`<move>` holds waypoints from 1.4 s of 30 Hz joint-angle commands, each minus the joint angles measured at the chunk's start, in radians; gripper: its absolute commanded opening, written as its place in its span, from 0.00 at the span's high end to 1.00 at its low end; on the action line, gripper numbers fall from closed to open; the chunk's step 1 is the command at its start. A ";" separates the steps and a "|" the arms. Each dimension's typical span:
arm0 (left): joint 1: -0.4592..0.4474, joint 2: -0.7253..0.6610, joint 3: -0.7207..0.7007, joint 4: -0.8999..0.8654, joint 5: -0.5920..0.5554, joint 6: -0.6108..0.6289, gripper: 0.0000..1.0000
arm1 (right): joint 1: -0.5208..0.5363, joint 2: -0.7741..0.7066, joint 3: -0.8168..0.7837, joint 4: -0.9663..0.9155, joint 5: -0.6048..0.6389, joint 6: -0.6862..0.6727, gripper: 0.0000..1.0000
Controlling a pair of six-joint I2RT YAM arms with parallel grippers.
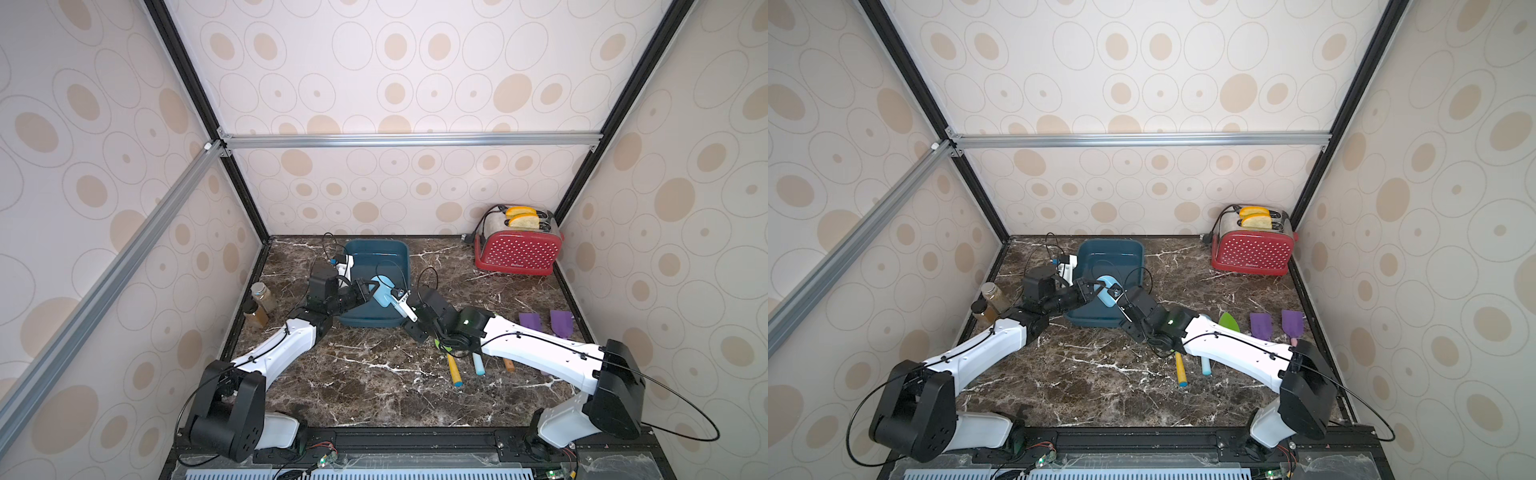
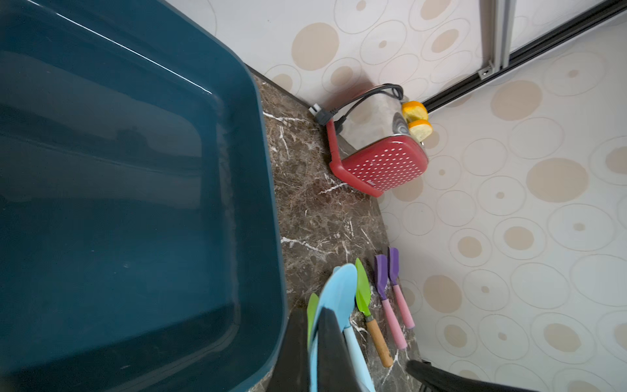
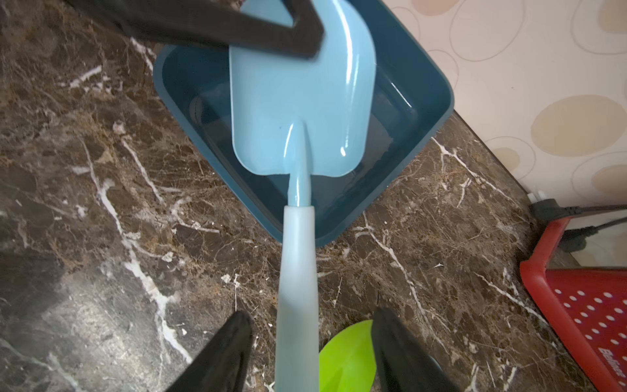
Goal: Put the shovel into the storage box
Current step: Pick up the shovel from the center of the board, then place the shovel in the storage box.
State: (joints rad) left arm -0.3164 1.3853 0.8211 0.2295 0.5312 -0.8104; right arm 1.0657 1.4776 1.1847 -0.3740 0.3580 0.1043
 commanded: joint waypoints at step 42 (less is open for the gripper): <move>0.107 1.145 1.391 -1.090 0.305 0.771 0.98 | -0.078 -0.509 -0.569 -0.141 0.102 0.368 0.30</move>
State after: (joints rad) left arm -0.1959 2.5034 2.1784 -0.8242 0.8555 -0.0860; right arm 0.9909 0.9573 0.6281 -0.5385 0.4767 0.4519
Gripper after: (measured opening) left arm 0.070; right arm 0.695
